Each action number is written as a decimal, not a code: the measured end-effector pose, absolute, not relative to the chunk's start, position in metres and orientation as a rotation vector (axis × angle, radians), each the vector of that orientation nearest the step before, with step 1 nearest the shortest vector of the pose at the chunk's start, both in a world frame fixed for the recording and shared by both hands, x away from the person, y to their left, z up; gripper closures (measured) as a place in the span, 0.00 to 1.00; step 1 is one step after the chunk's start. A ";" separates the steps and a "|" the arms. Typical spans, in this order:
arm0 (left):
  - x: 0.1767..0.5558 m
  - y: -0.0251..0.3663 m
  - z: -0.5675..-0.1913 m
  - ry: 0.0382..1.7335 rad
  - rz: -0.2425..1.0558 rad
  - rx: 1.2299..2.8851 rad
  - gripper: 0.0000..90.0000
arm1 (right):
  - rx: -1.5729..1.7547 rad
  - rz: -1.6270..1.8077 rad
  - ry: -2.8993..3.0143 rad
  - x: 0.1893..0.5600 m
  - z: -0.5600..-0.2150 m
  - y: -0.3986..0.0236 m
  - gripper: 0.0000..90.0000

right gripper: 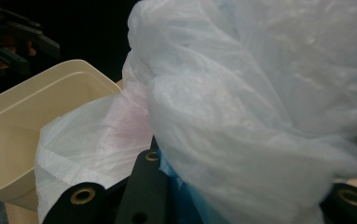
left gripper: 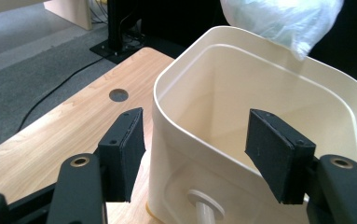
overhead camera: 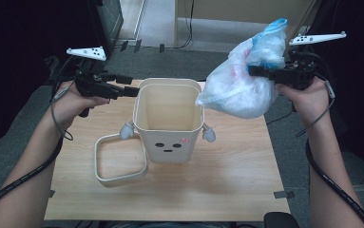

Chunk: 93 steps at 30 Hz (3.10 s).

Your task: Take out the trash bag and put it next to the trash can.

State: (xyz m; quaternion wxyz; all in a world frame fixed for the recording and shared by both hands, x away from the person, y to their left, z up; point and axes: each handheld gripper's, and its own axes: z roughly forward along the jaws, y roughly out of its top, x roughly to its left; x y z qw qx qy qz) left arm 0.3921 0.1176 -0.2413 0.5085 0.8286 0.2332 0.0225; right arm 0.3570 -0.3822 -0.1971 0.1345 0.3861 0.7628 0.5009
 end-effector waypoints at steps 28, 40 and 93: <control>0.390 0.147 -0.291 0.621 0.047 1.935 0.41 | 1.202 1.334 2.187 0.373 -0.285 -0.381 0.86; 0.391 0.151 -0.318 0.648 0.021 1.942 0.41 | 1.227 1.329 2.221 0.378 -0.318 -0.367 0.84; 0.383 0.172 -0.405 0.747 0.003 1.928 0.41 | 1.399 1.330 2.238 0.379 -0.433 -0.330 0.53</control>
